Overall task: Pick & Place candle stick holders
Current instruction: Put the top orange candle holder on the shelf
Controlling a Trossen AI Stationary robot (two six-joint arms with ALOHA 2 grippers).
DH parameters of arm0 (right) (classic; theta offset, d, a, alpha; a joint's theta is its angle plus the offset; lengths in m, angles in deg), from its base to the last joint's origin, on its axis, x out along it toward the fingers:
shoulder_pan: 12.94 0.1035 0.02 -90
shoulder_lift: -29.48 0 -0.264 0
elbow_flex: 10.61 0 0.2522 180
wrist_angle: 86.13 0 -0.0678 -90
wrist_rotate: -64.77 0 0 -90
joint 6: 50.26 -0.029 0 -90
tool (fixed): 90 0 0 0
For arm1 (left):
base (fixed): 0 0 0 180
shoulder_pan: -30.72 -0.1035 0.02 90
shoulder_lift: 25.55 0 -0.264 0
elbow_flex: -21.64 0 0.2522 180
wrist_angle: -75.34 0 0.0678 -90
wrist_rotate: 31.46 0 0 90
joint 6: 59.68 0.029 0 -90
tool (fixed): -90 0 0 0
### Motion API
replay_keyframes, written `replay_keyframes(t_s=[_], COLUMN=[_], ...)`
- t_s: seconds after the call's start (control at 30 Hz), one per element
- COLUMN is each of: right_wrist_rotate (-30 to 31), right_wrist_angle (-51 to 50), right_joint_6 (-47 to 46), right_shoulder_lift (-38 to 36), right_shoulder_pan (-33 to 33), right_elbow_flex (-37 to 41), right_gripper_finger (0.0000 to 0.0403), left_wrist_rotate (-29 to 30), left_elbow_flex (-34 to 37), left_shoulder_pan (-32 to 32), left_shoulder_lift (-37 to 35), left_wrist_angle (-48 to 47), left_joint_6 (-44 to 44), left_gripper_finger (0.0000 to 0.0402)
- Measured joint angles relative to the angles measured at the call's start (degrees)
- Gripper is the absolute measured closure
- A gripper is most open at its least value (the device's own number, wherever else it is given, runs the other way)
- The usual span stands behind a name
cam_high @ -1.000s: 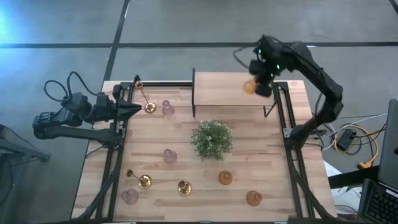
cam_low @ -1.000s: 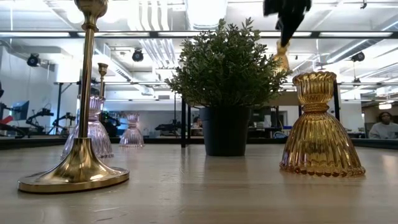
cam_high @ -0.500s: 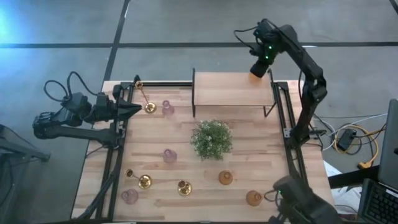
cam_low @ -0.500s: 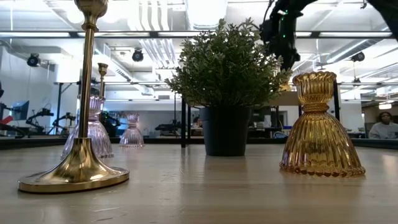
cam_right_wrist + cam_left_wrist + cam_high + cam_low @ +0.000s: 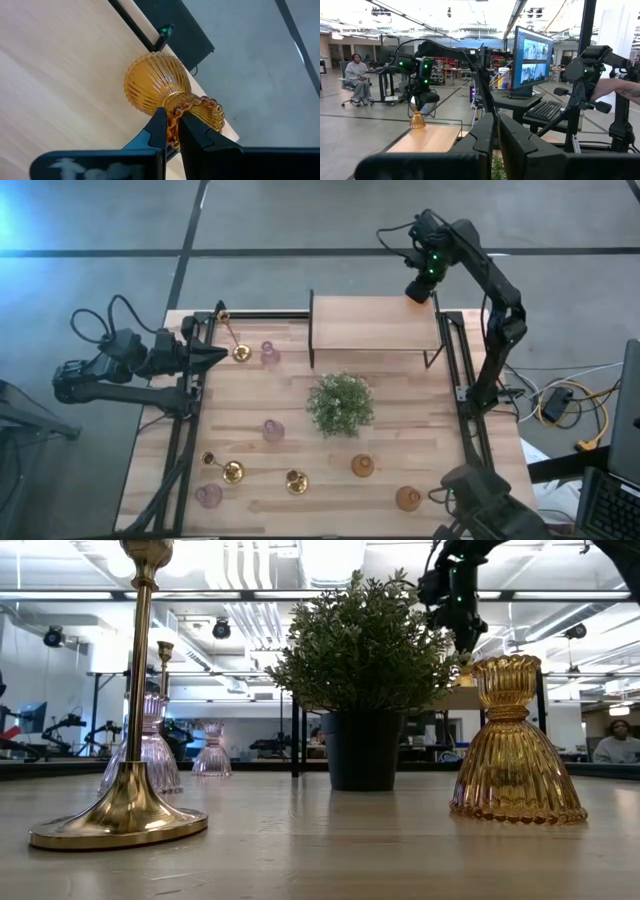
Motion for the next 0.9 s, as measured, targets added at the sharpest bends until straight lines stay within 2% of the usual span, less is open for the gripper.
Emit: replay_keyframes(t_s=[0.7, 0.9], right_wrist_rotate=[0.54, -1.89], right_wrist_angle=[0.29, -0.04], right_joint_6=[-1.29, -1.5], right_shoulder_lift=[-0.59, -1.22], right_shoulder_pan=[0.02, 0.32], right_elbow_flex=[3.63, 3.78], right_gripper_finger=[0.0385, 0.0385], left_wrist_rotate=[0.01, 0.0], left_elbow_flex=[0.0, 0.0], left_shoulder_pan=[0.02, 0.01], left_shoulder_lift=[0.0, 0.0], left_wrist_angle=[0.0, 0.0], left_joint_6=[0.0, -0.01], left_gripper_finger=[0.0371, 0.0371])
